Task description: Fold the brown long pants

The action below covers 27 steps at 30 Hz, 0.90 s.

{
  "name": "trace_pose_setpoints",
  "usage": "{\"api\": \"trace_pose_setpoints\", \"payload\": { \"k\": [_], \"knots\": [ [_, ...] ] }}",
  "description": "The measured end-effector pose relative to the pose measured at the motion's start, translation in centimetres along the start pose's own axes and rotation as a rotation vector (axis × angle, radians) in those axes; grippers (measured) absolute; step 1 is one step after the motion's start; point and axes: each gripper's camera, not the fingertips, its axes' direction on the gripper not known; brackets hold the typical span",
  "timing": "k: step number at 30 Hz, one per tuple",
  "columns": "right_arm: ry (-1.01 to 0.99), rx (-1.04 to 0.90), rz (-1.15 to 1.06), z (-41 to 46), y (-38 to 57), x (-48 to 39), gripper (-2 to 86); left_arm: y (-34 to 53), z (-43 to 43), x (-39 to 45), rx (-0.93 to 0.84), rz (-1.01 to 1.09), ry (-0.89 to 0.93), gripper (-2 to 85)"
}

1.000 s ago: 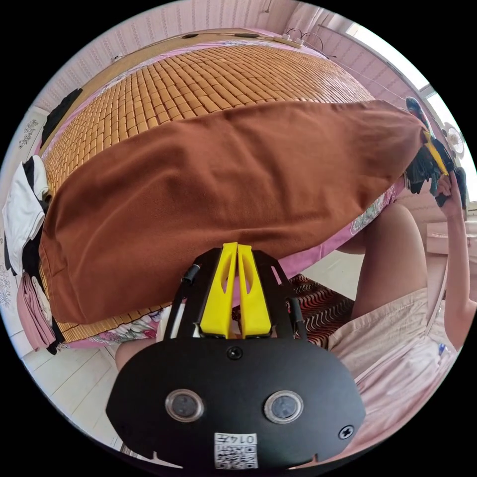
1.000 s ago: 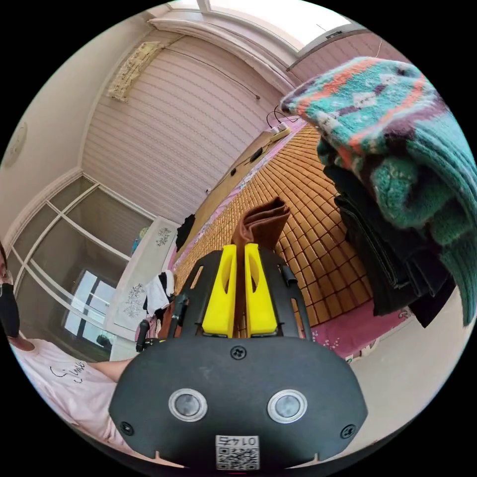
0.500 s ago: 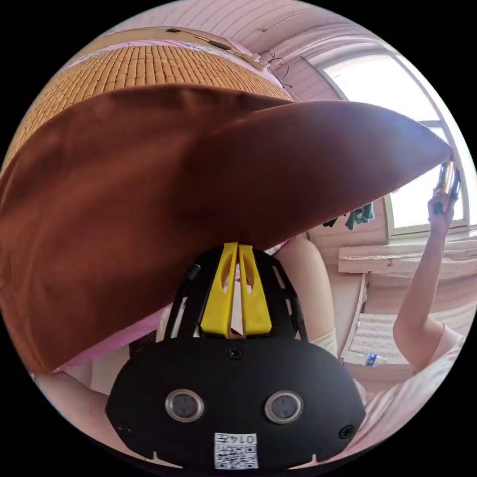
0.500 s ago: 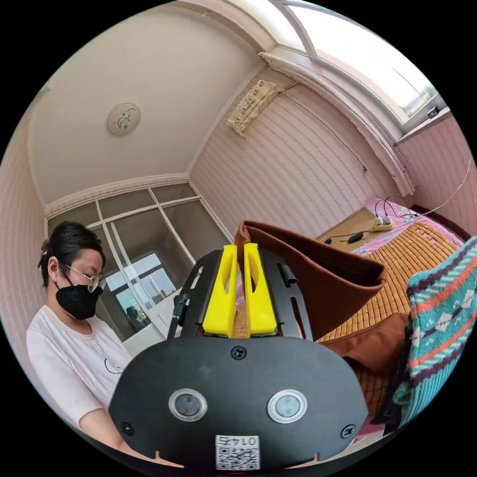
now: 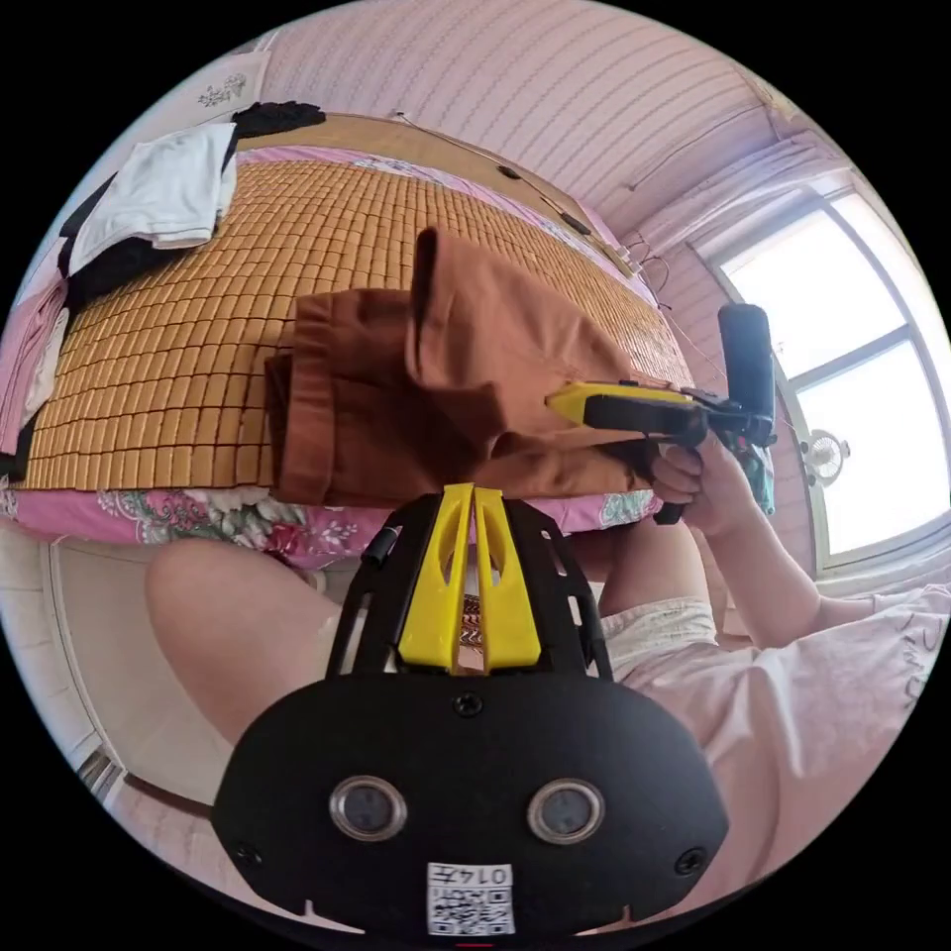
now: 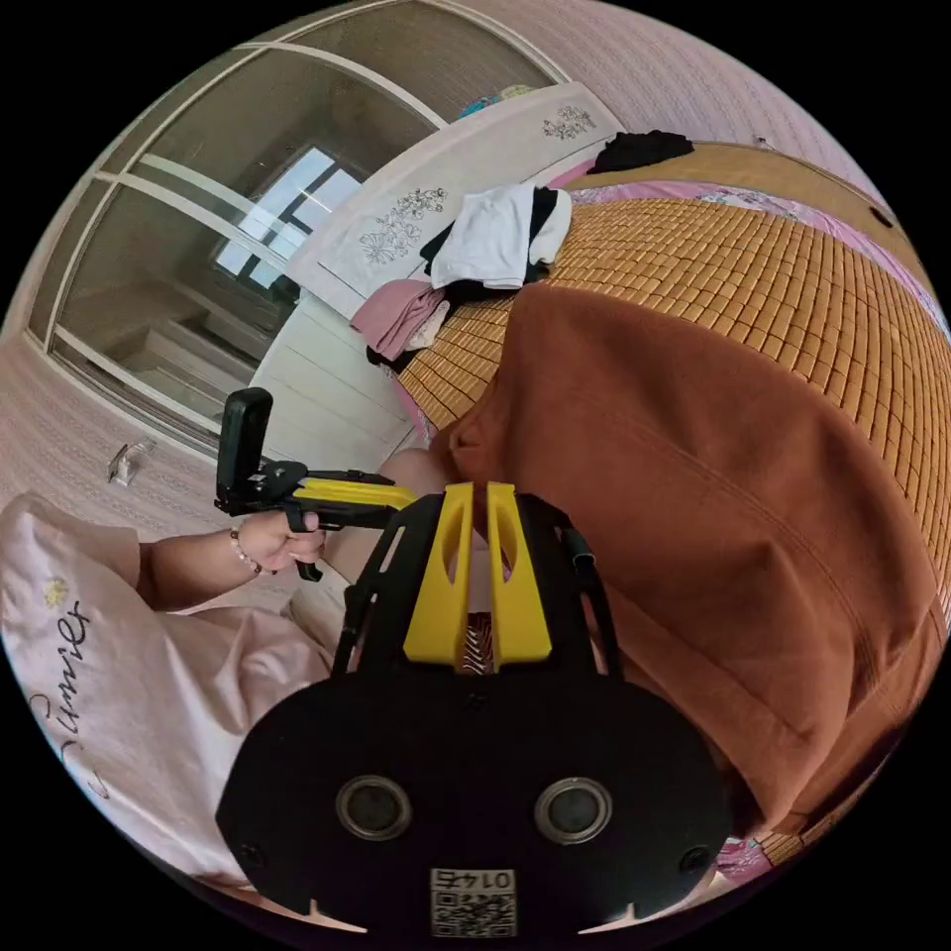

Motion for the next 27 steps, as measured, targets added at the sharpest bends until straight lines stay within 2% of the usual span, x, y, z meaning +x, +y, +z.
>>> {"api": "trace_pose_setpoints", "payload": {
  "k": [6, 9, 11, 13, 16, 17, 20, 24, 26, 27],
  "knots": [
    [0.174, 0.128, 0.037, -5.4, 2.9, -0.7, 7.1, -1.0, 0.0, -1.8, 0.04, -0.073, 0.01, 1.5],
    [0.362, 0.27, 0.283, -11.0, 7.2, 2.5, 8.9, -3.0, 1.1, -1.3, 0.034, -0.056, -0.021, 5.5],
    [0.615, 0.344, 0.573, -15.1, 11.7, 6.0, 12.0, -4.6, 2.3, -0.8, 0.009, -0.017, -0.069, 6.8],
    [0.663, 0.429, 0.78, -17.9, 15.0, 8.6, 13.9, -5.5, 3.6, -0.9, -0.051, -0.026, -0.094, 8.1],
    [0.489, 0.654, 0.996, -21.0, 19.3, 12.4, 15.3, -6.0, 5.8, -1.2, -0.172, -0.031, -0.108, 8.4],
    [0.398, 0.752, 1.057, -21.5, 20.3, 13.5, 15.4, -5.8, 5.8, -0.9, -0.147, -0.005, -0.195, 6.8],
    [0.249, 0.936, 1.187, -21.4, 21.2, 15.6, 14.5, -5.4, 5.8, -0.4, -0.128, 0.059, -0.233, 5.5],
    [0.095, 1.08, 1.277, -20.9, 20.7, 17.3, 10.8, -5.7, 5.7, -0.8, -0.159, 0.054, -0.178, 1.5],
    [0.033, 1.179, 1.261, -21.1, 19.9, 16.9, 3.0, -5.9, 5.8, -1.5, -0.167, 0.011, -0.135, -0.5],
    [0.026, 1.178, 1.219, -21.4, 19.2, 16.7, 2.7, -5.9, 5.7, -1.6, -0.167, 0.007, -0.131, -0.6]
  ]
}}
